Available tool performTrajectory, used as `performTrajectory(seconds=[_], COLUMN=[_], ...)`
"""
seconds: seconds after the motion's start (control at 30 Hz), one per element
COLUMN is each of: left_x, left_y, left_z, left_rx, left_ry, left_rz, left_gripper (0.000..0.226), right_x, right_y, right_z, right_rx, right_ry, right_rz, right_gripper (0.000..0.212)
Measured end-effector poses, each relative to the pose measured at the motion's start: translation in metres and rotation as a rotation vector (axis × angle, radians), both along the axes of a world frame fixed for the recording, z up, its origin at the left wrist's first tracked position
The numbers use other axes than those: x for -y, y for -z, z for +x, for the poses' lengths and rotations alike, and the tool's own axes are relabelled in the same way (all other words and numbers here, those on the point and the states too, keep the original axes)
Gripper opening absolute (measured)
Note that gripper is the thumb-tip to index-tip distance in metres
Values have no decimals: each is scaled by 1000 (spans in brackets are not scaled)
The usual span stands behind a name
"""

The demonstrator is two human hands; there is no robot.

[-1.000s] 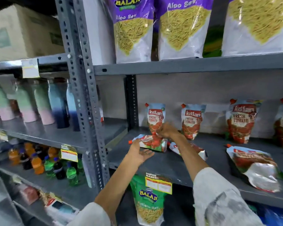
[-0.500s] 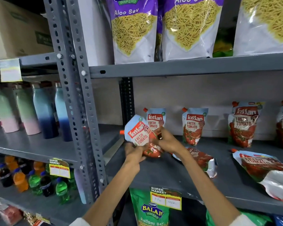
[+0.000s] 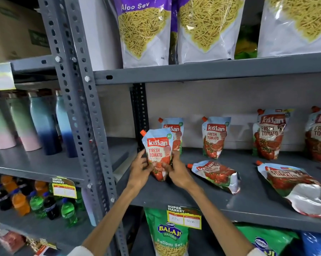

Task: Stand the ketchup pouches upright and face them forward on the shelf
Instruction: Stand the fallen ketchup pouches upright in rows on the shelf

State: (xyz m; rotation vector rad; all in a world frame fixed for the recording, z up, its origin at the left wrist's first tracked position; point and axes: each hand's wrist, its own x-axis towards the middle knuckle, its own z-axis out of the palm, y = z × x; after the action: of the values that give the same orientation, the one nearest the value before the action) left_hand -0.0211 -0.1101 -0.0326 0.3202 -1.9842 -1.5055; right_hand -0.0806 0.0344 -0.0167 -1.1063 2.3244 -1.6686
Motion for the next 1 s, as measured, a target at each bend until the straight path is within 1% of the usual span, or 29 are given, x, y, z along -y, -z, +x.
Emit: performTrajectory(seconds=[0.07,0.13,0.2,0.23,0.27,0.3,0.33,0.37,0.4,0.43,0.47,0.5,0.53,0.57,0.6,0.63,0.7,0.73,0.8,0.87,0.93,1.0], left_x=[-9,-22,-42,-54,-66,-79,-93,-106,-121,-132,-146,-158,-169,-177,-183,-189,-194,-198,-202,-206,-207,-205], left_y=[-3,0,-2,-6,-11,-15,-19,-23,-28,-34,-37,-40,-43,-44,-44,-44,-44,-44,-39,-31,-29,-38], left_z=[5,10,16,17,17,16,13,9,5,2,-1,-4,-6,-10,-15,-22,-32,-35,-35,-36,-37,-39], left_rx=[-13,-34,-95,-137,-165,-153,-104,-29,60,154,241,319,383,430,455,466,461,459,451,433,347,228], left_ry=[-27,-193,-360,-386,-363,-308,-227,-124,-9,103,203,271,313,337,347,344,322,308,262,204,164,138], left_rz=[32,0,11,40,81,139,226,353,521,694,847,957,1023,1046,1048,1035,1000,958,842,715,577,426], left_gripper=[71,72,58,48,39,31,26,24,23,24,26,29,31,31,30,30,35,35,27,18,28,47], right_x=[-2,-9,-25,-36,-48,-62,-78,-95,-112,-126,-142,-154,-162,-167,-170,-173,-176,-178,-180,-183,-185,-185], right_y=[-4,-8,-19,-28,-36,-42,-47,-50,-52,-53,-53,-52,-50,-48,-43,-40,-35,-34,-34,-30,-29,-35], right_z=[2,-1,-9,-13,-19,-28,-39,-52,-64,-73,-80,-84,-85,-84,-84,-83,-79,-75,-64,-62,-63,-64], right_rx=[23,31,-12,-50,-94,-128,-154,-168,-176,-158,-111,-31,82,232,377,471,529,514,473,439,445,373], right_ry=[-18,-4,42,78,131,203,291,388,471,514,517,487,436,369,310,275,233,196,83,10,-39,-14], right_rz=[40,114,133,117,99,92,97,124,179,266,367,473,558,596,589,548,467,432,353,249,95,-31], right_gripper=[55,53,44,36,28,20,15,12,14,20,29,35,37,35,35,36,35,28,15,12,16,16])
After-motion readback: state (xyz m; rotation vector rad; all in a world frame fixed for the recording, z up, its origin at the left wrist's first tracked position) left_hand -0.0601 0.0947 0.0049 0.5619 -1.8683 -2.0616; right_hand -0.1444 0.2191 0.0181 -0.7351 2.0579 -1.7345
